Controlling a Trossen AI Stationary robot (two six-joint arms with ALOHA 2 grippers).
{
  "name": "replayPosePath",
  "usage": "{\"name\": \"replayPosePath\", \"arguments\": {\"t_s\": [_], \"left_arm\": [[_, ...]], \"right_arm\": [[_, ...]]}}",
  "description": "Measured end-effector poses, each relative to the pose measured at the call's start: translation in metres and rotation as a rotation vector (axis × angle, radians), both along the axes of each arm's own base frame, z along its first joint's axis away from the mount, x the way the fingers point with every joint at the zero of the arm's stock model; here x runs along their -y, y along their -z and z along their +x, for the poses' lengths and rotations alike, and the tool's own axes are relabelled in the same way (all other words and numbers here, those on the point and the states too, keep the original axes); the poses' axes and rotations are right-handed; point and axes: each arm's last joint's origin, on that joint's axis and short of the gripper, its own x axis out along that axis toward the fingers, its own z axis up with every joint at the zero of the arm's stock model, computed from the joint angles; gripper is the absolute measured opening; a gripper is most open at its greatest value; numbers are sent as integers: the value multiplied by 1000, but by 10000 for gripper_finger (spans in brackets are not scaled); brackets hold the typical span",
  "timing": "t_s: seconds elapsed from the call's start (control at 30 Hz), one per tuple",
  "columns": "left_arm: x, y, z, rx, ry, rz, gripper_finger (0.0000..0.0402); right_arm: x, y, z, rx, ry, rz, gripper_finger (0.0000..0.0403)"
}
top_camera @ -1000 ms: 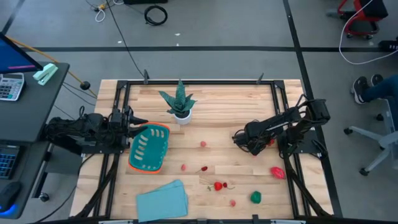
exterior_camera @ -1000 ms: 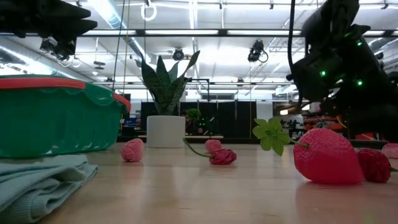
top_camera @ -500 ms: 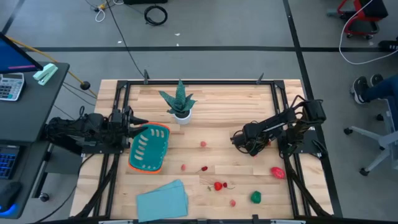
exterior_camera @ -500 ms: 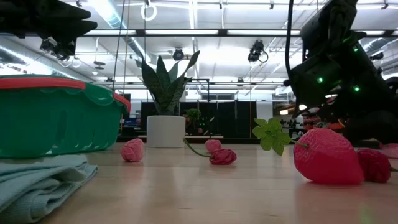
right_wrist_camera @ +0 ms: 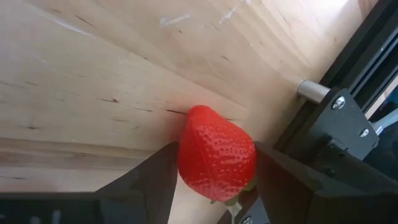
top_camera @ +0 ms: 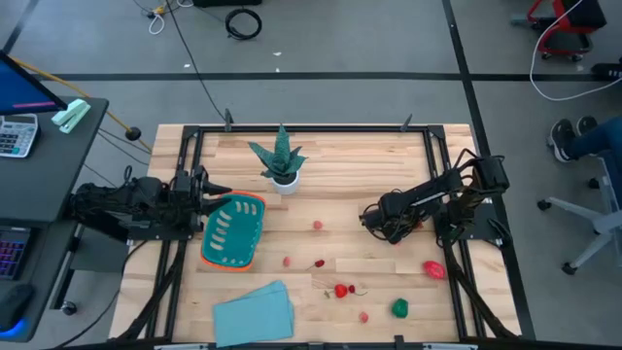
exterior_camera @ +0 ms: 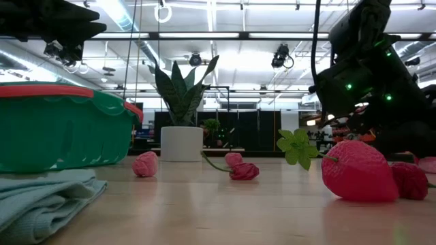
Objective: Pick and placing Produce into tupperware
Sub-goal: Put the red strawberry into the blue basket
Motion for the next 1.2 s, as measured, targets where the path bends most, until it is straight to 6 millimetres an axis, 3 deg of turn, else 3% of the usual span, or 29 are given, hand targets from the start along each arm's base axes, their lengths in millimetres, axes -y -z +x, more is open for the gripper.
{"name": "replayPosePath", "arguments": {"t_s": [0.4,0.67,0.97,1.2], "left_arm": [[0,0,0,0,0,0,128],[0,-2,0,19,0,-3,125],[0,-4,0,36,0,-5,129],[0,-4,0,38,0,-5,126]], "right_arm": [[0,-4,-1,26,20,-6,191],[0,-22,4,225,51,-10,187],[3,-52,31,738,-18,-124,188],[8,-82,73,1239,-144,-446,188]]}}
